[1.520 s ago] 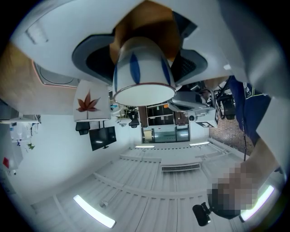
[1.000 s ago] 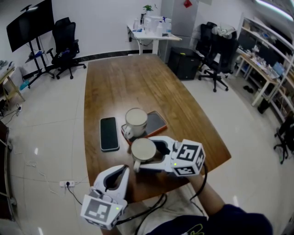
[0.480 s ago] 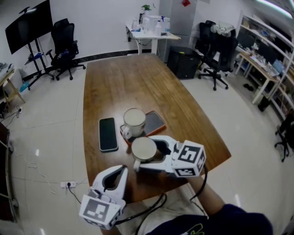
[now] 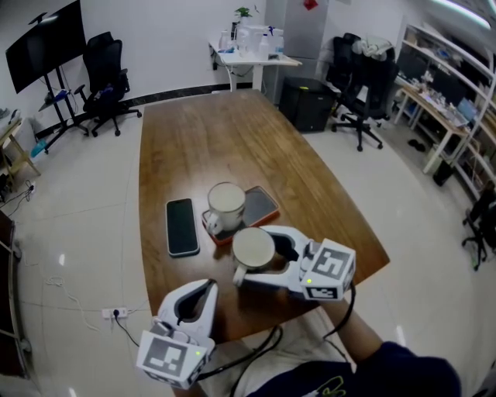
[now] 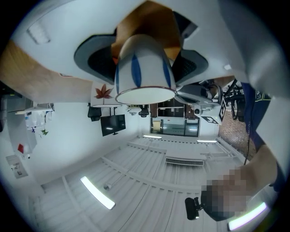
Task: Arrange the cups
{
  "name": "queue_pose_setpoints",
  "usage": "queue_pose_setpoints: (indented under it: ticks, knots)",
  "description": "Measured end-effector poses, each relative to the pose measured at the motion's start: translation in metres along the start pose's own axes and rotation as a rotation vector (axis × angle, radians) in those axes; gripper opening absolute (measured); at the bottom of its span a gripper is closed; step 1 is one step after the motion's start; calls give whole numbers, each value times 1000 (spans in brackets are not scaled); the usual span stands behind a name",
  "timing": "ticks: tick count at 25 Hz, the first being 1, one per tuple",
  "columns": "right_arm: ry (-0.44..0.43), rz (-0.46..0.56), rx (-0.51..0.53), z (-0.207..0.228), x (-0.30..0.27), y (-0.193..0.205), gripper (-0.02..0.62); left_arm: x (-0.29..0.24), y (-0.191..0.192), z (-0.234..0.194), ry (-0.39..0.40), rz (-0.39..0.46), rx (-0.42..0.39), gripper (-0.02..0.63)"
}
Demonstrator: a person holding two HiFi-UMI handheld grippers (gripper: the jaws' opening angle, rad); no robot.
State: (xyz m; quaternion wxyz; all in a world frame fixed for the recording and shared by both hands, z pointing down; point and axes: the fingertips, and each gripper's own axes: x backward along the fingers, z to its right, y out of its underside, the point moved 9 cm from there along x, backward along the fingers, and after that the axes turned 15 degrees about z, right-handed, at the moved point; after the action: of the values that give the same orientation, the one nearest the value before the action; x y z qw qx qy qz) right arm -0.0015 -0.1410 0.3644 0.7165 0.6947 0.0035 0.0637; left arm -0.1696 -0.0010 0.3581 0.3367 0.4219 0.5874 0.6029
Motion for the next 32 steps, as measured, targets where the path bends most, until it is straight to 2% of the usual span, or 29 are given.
queue_pose_setpoints:
  ticks: [8, 13, 18, 22, 27, 32]
  knots:
    - [112, 22, -64, 40, 35, -2, 376, 0, 1, 2, 13, -1, 6, 3]
    - [175, 33, -46, 75, 44, -21, 376, 0, 1, 2, 17, -8, 9, 3]
    - [151, -7, -19, 120, 24, -37, 376, 0, 2, 3, 26, -11, 21, 3]
    - [111, -23, -36, 156, 7, -28, 376, 0, 1, 3, 28, -12, 24, 3]
    - [90, -17, -67, 165, -7, -6, 376, 3, 5, 1, 29, -4, 27, 3]
    - [54, -24, -67, 167, -13, -4, 376, -1, 0, 1, 16, -4, 30, 3]
